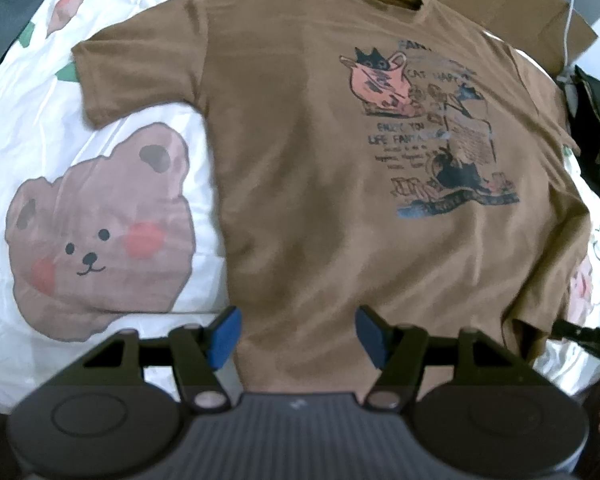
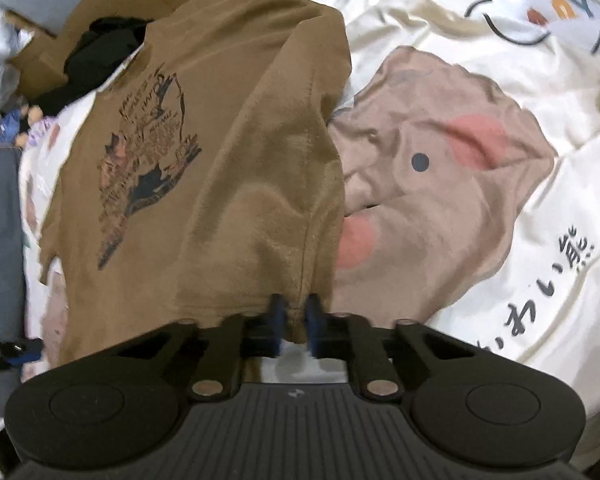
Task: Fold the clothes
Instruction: 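Close the right gripper on the side edge and fold it over the body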
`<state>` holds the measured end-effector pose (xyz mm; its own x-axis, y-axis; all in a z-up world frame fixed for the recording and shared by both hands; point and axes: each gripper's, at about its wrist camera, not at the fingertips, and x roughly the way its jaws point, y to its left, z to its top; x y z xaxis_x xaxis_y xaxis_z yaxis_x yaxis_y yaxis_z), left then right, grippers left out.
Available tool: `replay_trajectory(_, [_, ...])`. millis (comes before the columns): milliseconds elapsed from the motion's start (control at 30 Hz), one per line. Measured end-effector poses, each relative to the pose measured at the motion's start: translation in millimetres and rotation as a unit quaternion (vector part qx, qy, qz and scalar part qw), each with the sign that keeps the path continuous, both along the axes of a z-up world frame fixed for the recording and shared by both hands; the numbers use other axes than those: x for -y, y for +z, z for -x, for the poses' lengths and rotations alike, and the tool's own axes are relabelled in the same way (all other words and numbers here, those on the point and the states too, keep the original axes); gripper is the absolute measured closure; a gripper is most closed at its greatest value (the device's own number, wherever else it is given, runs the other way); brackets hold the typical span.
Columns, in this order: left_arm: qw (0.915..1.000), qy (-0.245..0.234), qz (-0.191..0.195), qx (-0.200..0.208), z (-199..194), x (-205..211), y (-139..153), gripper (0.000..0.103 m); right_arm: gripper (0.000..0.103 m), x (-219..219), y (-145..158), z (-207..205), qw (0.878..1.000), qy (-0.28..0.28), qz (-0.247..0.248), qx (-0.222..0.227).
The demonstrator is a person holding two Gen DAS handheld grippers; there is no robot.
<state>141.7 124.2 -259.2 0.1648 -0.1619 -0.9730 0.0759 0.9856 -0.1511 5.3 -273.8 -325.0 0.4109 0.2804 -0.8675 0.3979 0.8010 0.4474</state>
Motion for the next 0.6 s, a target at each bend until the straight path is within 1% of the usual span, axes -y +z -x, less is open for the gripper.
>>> replay_trajectory(100, [1.0, -0.003, 0.0, -0.004, 1.2, 0.8, -1.6, 0.037, 0.097, 7.1, 11.2, 4.8, 1.0, 0.008, 0.007, 0.006])
replay_trajectory(200, [1.0, -0.004, 0.0, -0.006, 3.1, 0.9, -1.3, 0.036, 0.097, 24.3, 23.2, 10.1, 1.0, 0.003, 0.022, 0.004])
replay_trajectory(267, [1.0, 0.0, 0.001, -0.007, 3.9, -1.4, -0.5, 0.035, 0.097, 42.3, 32.7, 15.7, 0.999, 0.001, 0.045, -0.006])
replay_trajectory(300, [1.0, 0.003, 0.0, -0.007, 4.0, -2.6, -0.4, 0.034, 0.097, 43.7, 32.8, 15.3, 0.999, 0.002, 0.049, -0.008])
replay_trajectory(433, [0.9998, 0.011, -0.007, -0.012, 4.7, -5.2, -1.8, 0.034, 0.097, 78.9, 47.1, 24.5, 0.994, 0.015, 0.099, -0.04])
replay_trajectory(500, [0.9998, 0.01, -0.011, -0.014, 5.1, -4.7, -2.9, 0.034, 0.097, 90.8, 51.4, 27.4, 0.992, 0.022, 0.114, -0.049])
replay_trajectory(600, [0.9997, 0.002, -0.013, -0.02, 5.1, -3.2, -4.6, 0.034, 0.098, 105.4, 61.8, 25.7, 0.988, 0.051, 0.136, -0.059])
